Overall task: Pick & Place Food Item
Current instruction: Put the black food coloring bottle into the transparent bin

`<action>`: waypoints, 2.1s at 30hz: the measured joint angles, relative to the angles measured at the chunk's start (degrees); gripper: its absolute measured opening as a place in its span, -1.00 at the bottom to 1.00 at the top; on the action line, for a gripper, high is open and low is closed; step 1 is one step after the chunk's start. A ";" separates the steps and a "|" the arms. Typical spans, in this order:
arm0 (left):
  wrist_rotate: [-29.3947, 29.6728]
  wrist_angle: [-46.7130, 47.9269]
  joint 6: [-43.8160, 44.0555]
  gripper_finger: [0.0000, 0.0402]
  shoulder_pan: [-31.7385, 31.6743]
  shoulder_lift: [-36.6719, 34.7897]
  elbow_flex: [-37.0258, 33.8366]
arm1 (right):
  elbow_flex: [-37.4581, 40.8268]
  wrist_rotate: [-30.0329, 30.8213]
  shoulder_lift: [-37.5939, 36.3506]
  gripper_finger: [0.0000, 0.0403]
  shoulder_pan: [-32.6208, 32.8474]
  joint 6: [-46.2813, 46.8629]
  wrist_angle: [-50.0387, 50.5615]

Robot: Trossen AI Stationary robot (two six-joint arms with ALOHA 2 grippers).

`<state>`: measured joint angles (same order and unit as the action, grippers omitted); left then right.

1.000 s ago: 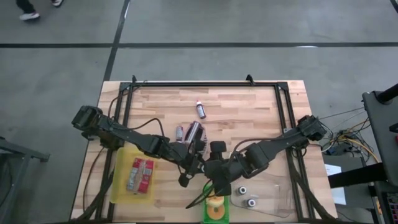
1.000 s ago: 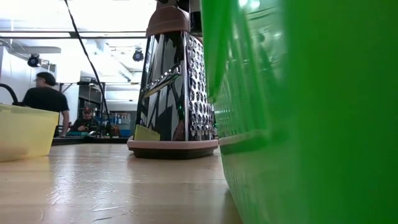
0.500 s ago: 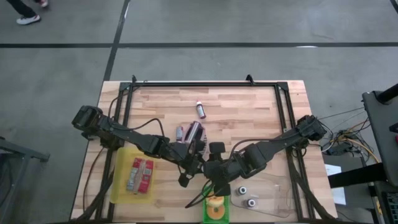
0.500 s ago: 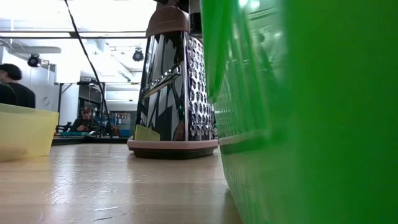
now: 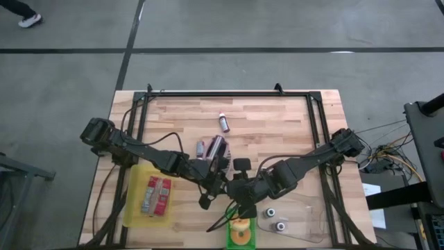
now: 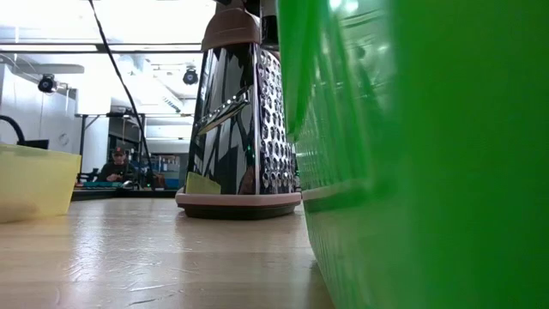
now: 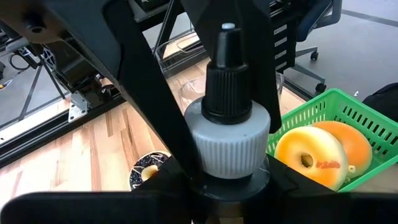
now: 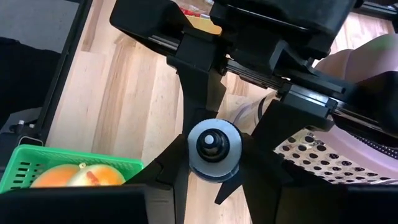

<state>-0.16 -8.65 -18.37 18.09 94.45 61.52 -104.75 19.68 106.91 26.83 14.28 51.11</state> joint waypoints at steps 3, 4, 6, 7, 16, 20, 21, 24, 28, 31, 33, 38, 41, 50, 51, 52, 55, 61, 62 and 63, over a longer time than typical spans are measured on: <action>0.06 -0.12 0.00 -0.49 0.00 0.00 0.00 | 0.00 0.09 -0.02 -0.50 0.02 -0.60 -0.02; 0.07 -0.12 -0.02 -0.49 0.00 0.00 0.00 | 0.00 0.43 -0.02 -0.50 0.04 -0.91 -0.04; 0.04 -0.17 -0.18 -0.49 0.00 0.00 0.00 | 0.02 1.46 -0.02 -0.50 0.24 -1.26 -0.06; 0.05 -0.28 -0.22 -0.49 0.00 0.00 0.00 | 0.02 1.60 -0.02 -0.50 0.26 -1.42 -0.13; 0.11 -0.30 -0.50 -0.49 0.02 0.00 0.00 | 0.04 1.74 -0.02 -0.50 0.26 -1.86 -0.17; -0.04 -0.30 -0.20 -0.49 0.04 0.00 0.00 | 0.04 1.81 -0.02 -0.50 0.31 -1.86 -0.22; -0.05 -0.30 0.05 -0.48 0.14 0.00 0.00 | 0.04 1.81 -0.02 -0.50 0.31 -1.86 -0.26; -0.10 -0.94 1.21 -0.17 0.44 0.00 0.02 | 0.04 1.91 -0.01 -0.50 0.31 -2.21 -0.57; -0.92 -0.88 1.96 0.37 0.55 -0.17 0.15 | 0.11 2.37 0.09 -0.50 0.35 -2.49 -0.51; -3.63 0.96 2.21 0.64 0.57 -0.67 0.13 | 0.11 2.38 0.09 -0.50 0.40 -2.49 -0.52; -4.40 2.96 2.26 0.74 0.83 -1.57 0.13 | 0.11 2.36 0.09 -0.50 0.65 -2.49 -0.40; -3.95 7.40 3.25 0.78 1.72 -4.01 0.13 | 0.11 2.38 0.09 -0.50 1.22 -2.41 -0.48; -1.80 8.49 3.36 0.77 2.42 -5.69 0.13 | 0.11 2.48 0.09 -0.50 1.82 -1.38 0.08; 2.15 9.60 3.67 0.77 4.19 -11.17 0.11 | 0.09 4.48 -0.04 -0.50 5.40 6.94 7.45; 2.54 9.48 3.67 0.77 4.33 -11.63 0.11 | 0.09 4.60 -0.12 -0.50 5.88 8.22 8.38; 3.38 9.42 3.64 0.77 4.51 -12.26 0.11 | 0.09 4.91 -0.21 -0.50 6.27 9.27 9.29; 6.77 9.56 3.18 0.77 4.94 -14.33 0.07 | 0.09 6.09 -0.71 -0.50 7.57 12.68 12.32; 11.84 11.75 2.96 0.77 5.53 -18.46 0.07 | 0.09 10.03 -2.48 -0.50 10.05 18.94 17.37; 13.00 12.27 2.96 0.77 5.58 -19.18 0.07 | 0.07 10.54 -2.88 -0.50 10.40 19.93 18.21; 14.37 13.27 2.97 0.77 5.73 -19.82 0.07 | 0.07 10.94 -3.31 -0.50 10.70 20.81 19.20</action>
<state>14.20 4.61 -15.40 23.82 74.64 61.58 -104.68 30.63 103.60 37.53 35.09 70.31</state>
